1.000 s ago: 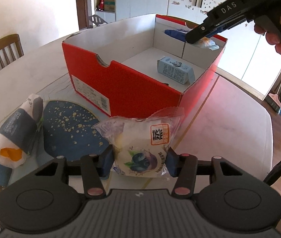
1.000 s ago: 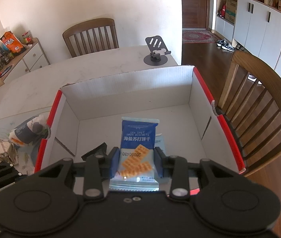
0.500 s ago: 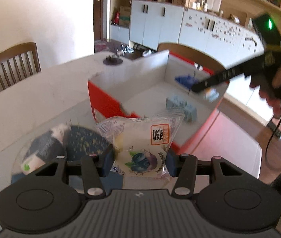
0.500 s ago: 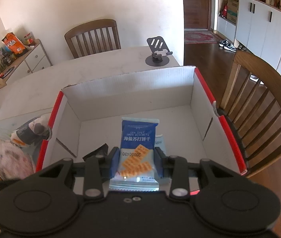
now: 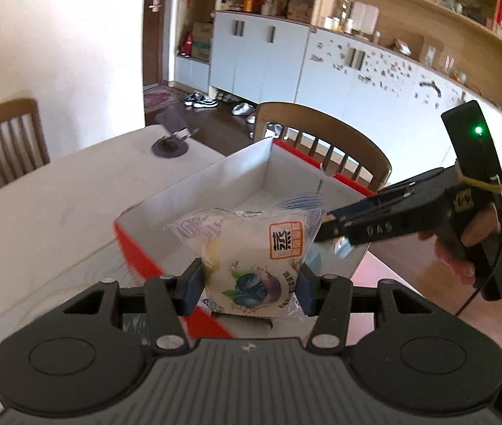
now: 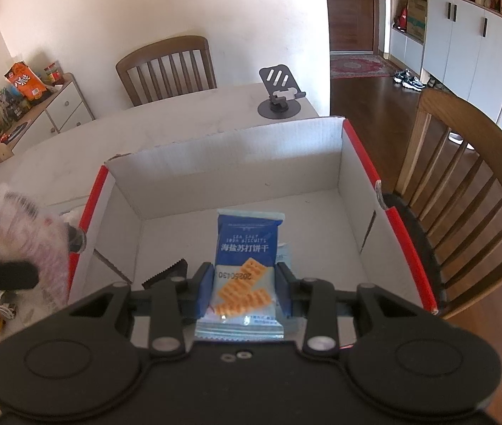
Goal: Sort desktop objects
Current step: 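Carry the pink bread bag with the left gripper toward the shoebox, then lower the bread bag into the box and open the left gripper while the right releases the cracker packet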
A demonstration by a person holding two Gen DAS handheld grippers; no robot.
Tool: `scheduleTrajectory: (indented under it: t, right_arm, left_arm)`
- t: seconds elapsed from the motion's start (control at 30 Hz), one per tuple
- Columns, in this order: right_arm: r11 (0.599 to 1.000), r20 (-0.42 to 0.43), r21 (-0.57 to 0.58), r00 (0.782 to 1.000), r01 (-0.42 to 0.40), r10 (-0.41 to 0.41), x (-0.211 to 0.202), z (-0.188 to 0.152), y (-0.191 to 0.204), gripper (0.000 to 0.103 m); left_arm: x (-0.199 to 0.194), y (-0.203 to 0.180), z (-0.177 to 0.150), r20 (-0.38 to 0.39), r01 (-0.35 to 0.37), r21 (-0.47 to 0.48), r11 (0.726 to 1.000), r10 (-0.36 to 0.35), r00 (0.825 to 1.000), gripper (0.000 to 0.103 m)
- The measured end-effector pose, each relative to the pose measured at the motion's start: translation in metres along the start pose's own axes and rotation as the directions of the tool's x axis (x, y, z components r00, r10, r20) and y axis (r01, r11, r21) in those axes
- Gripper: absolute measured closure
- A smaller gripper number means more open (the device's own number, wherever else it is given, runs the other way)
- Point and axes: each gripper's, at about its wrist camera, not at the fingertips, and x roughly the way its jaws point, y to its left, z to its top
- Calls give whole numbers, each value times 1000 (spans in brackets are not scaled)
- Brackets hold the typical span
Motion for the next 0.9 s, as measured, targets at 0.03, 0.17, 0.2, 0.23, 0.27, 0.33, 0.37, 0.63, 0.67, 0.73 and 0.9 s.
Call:
scheduleTrajectory:
  t: [0.03, 0.17, 0.2, 0.23, 0.27, 0.33, 0.37, 0.63, 0.67, 0.73, 0.9]
  right_arm:
    - [1000, -2, 1, 1000, -1, 1, 1, 0, -1, 67]
    - [1000, -8, 2, 1000, -5, 5, 4, -2, -3, 67]
    - [1000, -10, -2, 1000, -3, 3, 6, -2, -3, 67]
    - [1000, -11, -5, 1000, -2, 2, 7, -2, -4, 67]
    - [1000, -13, -9, 1000, 1, -1, 8, -2, -4, 67]
    - [1000, -18, -12, 1000, 8, -8, 11, -1, -6, 67]
    - [1000, -20, -13, 1000, 8, -9, 12, -1, -7, 67]
    - [999, -52, -37, 999, 11, -13, 26, 0, -7, 67]
    - [999, -56, -39, 998, 9, -11, 28, 0, -7, 67]
    - [999, -69, -41, 998, 1, -4, 33, -1, -5, 67]
    - [998, -107, -61, 994, -8, 2, 45, -1, 0, 67]
  left_arm:
    - [5, -2, 4, -6, 0, 13, 1000, 0, 1000, 52]
    - [32, -8, 14, -54, -6, 44, 999, 9, 998, 52]
    - [40, -9, 16, -68, -6, 49, 999, 9, 998, 52]
    - [46, -10, 19, -78, -8, 57, 998, 12, 997, 52]
    - [52, -10, 21, -87, -9, 66, 998, 15, 996, 52]
    - [65, -10, 26, -113, -3, 77, 997, 12, 993, 52]
    - [70, -10, 28, -124, -4, 84, 996, 14, 992, 52]
    - [123, -3, 40, -246, -14, 147, 989, 50, 968, 52]
    - [130, -2, 41, -264, -18, 160, 987, 60, 963, 52]
    - [143, 1, 41, -288, -29, 175, 984, 79, 954, 52]
    - [164, 9, 42, -353, -20, 183, 983, 85, 932, 52]
